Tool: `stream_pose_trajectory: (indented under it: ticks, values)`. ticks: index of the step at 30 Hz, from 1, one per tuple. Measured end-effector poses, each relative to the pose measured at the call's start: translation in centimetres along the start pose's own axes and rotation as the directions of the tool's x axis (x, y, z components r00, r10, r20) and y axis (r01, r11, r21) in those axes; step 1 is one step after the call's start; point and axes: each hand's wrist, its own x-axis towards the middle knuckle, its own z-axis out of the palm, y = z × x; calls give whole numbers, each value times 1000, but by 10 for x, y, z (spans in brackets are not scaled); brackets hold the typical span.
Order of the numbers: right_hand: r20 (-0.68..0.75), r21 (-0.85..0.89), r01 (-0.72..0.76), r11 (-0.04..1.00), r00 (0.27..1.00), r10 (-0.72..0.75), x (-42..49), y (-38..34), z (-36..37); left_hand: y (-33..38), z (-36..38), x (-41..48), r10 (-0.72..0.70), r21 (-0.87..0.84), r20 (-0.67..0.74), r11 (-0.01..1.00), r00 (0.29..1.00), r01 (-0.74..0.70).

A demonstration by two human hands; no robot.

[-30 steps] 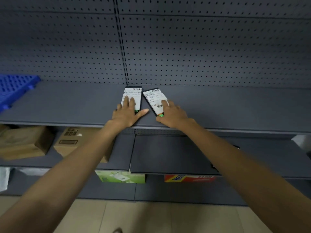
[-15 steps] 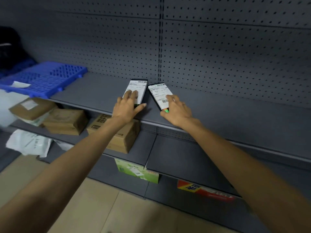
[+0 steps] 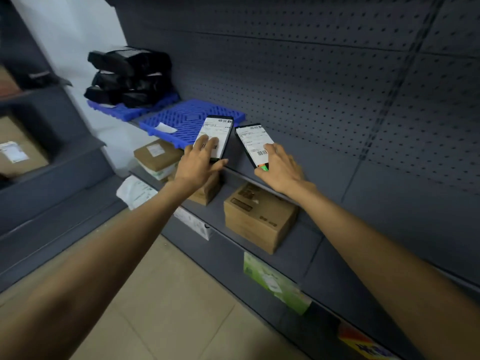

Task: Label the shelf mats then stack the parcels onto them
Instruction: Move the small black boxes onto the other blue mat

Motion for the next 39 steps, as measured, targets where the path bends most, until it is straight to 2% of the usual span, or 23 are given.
stream_pose_trajectory:
  ticks: [8, 14, 31, 39]
  values:
    - [4, 9, 111, 994, 994, -111, 94, -114, 51, -137, -35, 40, -80, -1, -51, 997, 996, 80]
    - [-6, 2, 120, 993, 993, -120, 151, -157, 79, -200, -50, 74, -97, 18, -63, 995, 993, 99]
    - [5, -66, -10, 998, 1000, 10, 335, -128, 110, -250, 9, 263, 24, 11, 2, 1000, 1000, -24]
    - [6, -99, -110, 989, 994, 111, 345, -114, 127, -273, 36, 297, 100, -10, 100, 995, 990, -99]
